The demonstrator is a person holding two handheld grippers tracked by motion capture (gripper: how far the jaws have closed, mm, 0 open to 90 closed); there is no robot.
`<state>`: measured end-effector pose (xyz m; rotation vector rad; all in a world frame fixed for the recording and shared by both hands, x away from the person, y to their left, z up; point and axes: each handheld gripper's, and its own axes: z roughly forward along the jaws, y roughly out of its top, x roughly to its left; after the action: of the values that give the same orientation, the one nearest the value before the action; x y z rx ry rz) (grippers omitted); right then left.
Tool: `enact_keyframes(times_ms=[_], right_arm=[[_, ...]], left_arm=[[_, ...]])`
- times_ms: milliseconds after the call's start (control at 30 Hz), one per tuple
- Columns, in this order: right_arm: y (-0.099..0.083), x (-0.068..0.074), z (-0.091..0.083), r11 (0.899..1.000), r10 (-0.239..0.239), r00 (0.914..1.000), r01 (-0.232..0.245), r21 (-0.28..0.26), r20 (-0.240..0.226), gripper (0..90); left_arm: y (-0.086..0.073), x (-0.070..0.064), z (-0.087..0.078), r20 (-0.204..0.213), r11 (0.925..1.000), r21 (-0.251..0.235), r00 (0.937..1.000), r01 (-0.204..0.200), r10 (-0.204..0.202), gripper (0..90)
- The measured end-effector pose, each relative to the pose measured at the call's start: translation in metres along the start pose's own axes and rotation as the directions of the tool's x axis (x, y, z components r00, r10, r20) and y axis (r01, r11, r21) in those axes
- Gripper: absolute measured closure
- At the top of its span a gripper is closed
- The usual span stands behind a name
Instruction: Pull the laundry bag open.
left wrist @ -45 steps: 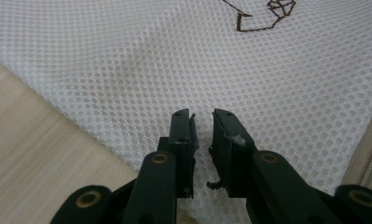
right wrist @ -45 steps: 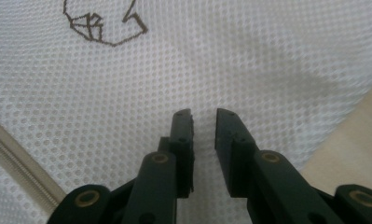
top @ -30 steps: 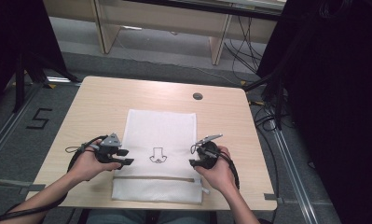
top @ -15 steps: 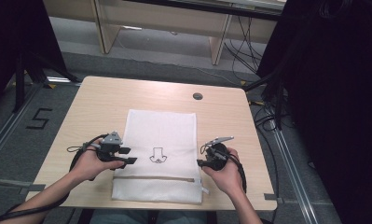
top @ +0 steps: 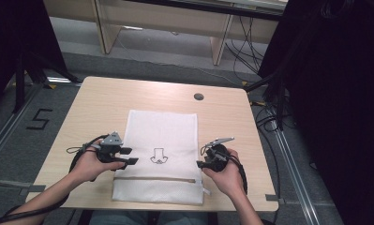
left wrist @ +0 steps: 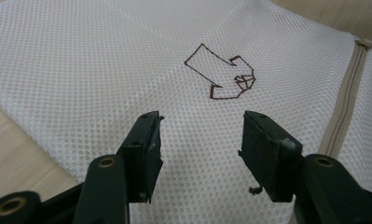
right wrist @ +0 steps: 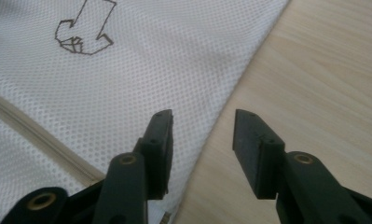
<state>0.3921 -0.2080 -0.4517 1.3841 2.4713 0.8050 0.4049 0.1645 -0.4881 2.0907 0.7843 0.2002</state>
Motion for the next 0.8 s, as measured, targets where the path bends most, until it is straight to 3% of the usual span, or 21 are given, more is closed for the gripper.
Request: enact_keyframes(times_ms=[33,67,133,167,200,300,333,367,467,500,567,633,800], right_arm=[[-0.001,0.000,0.000,1.000,-0.020,0.9997,0.020,0.004,-0.013,65.6],[-0.001,0.001,-0.001,1.000,-0.001,0.9996,0.001,0.022,-0.028,69.3],[-0.001,0.001,0.000,0.999,-0.040,0.9984,0.041,0.025,-0.040,76.6],[-0.001,0.004,-0.002,0.999,-0.024,0.9985,0.026,0.046,-0.050,79.5],[-0.001,0.003,-0.002,0.998,-0.045,0.9976,0.047,0.037,-0.053,82.5],[-0.001,0.006,-0.005,0.997,-0.034,0.9972,0.038,0.064,-0.067,90.0],[-0.001,0.006,-0.006,0.996,-0.047,0.9960,0.053,0.067,-0.075,90.0],[-0.001,0.008,-0.007,0.995,-0.026,0.9965,0.033,0.096,-0.080,90.0],[-0.003,0.010,-0.006,0.990,-0.024,0.9953,0.036,0.136,-0.094,90.0],[-0.004,0.009,-0.004,0.989,-0.038,0.9938,0.052,0.135,-0.105,90.0],[-0.006,0.011,-0.003,0.984,-0.012,0.9944,0.030,0.175,-0.105,90.0],[-0.008,0.010,0.001,0.982,-0.038,0.9909,0.061,0.181,-0.129,90.0],[-0.013,0.011,0.010,0.966,-0.031,0.9893,0.066,0.250,-0.143,90.0]], left_arm=[[0.000,0.000,0.001,0.002,1.0000,-0.001,1.0000,0.002,-0.002,47.0],[0.000,0.000,0.001,0.005,0.9999,-0.004,0.9999,-0.015,0.015,47.1],[0.001,0.000,0.001,0.009,0.9997,-0.012,0.9997,-0.022,0.022,47.6],[0.002,-0.001,0.001,0.015,0.9999,-0.004,0.9998,-0.013,0.014,47.7],[0.001,-0.002,0.001,0.013,0.9996,-0.014,0.9996,-0.025,0.026,47.8],[0.001,-0.005,-0.001,0.021,0.9996,-0.015,0.9995,-0.025,0.025,48.1],[0.000,-0.006,-0.001,0.023,0.9994,-0.011,0.9992,-0.033,0.033,48.1],[0.000,-0.006,-0.002,0.031,0.9992,-0.017,0.9988,-0.037,0.038,48.1],[-0.001,-0.007,-0.003,0.033,0.9985,-0.013,0.9980,-0.053,0.054,48.1],[0.000,-0.008,-0.003,0.047,0.9993,-0.004,0.9982,-0.037,0.038,48.2],[0.001,-0.011,-0.001,0.047,0.9988,-0.016,0.9978,-0.046,0.046,48.1],[0.003,-0.014,0.001,0.059,0.9983,-0.016,0.9966,-0.056,0.057,48.2],[0.009,-0.022,0.006,0.080,0.9956,-0.015,0.9924,-0.092,0.093,48.2]])
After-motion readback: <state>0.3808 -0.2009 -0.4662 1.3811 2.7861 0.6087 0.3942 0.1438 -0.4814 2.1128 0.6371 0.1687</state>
